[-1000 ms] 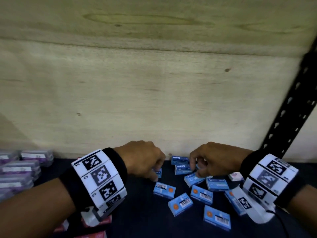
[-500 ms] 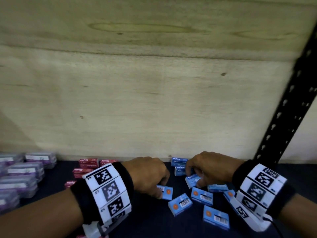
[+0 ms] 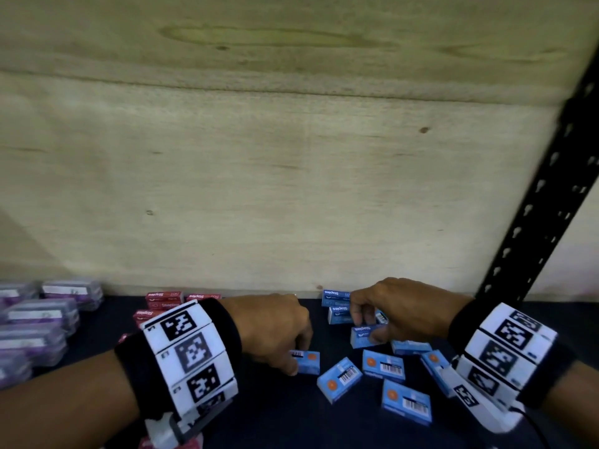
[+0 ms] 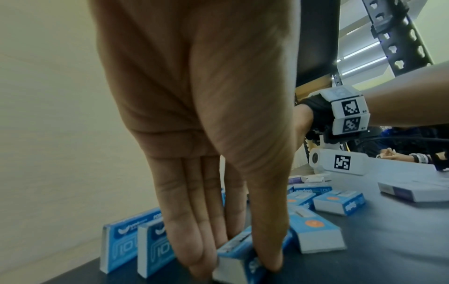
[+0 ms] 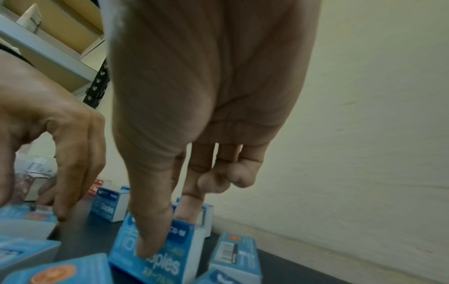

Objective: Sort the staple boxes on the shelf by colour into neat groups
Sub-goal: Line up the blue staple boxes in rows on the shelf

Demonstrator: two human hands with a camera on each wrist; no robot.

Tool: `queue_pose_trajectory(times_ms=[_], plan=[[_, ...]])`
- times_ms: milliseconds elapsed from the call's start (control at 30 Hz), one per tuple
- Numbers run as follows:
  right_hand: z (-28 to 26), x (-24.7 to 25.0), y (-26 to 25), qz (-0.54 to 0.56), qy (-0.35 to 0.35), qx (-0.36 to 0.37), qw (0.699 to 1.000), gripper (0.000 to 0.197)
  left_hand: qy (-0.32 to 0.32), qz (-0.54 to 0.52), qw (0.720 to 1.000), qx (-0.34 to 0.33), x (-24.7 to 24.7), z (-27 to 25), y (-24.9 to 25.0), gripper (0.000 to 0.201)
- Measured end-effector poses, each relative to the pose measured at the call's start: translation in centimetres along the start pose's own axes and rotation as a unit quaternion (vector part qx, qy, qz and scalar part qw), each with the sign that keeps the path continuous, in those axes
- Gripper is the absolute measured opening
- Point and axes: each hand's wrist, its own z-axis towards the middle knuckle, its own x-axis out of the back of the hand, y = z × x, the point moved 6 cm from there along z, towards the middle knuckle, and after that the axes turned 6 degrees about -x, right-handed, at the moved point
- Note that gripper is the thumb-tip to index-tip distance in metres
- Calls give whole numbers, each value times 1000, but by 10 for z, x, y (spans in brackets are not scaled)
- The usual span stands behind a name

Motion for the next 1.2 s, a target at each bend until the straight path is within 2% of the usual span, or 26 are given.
queue_pose_trajectory(times_ms=[333, 533, 833, 933, 1100, 1200], plan=[[4, -2, -24, -28, -16, 33, 999, 34, -10, -44, 999, 0, 2, -19, -18, 42], [6, -2, -34, -27, -11, 40, 999, 33, 10, -33, 999, 13, 3, -19, -21, 44], [12, -3, -37, -24, -8, 42, 999, 35, 11, -44, 999, 15, 1, -21, -25, 43], [13, -4, -35, -24, -5, 42, 999, 36, 13, -27, 999, 27, 0, -20, -24, 34], [12, -4, -33, -25, -4, 40, 999, 36, 75, -63, 995, 22, 7, -21, -21, 20], [12, -3, -32, -31, -2, 38, 999, 38, 91, -113, 989, 12, 10, -21, -18, 30]])
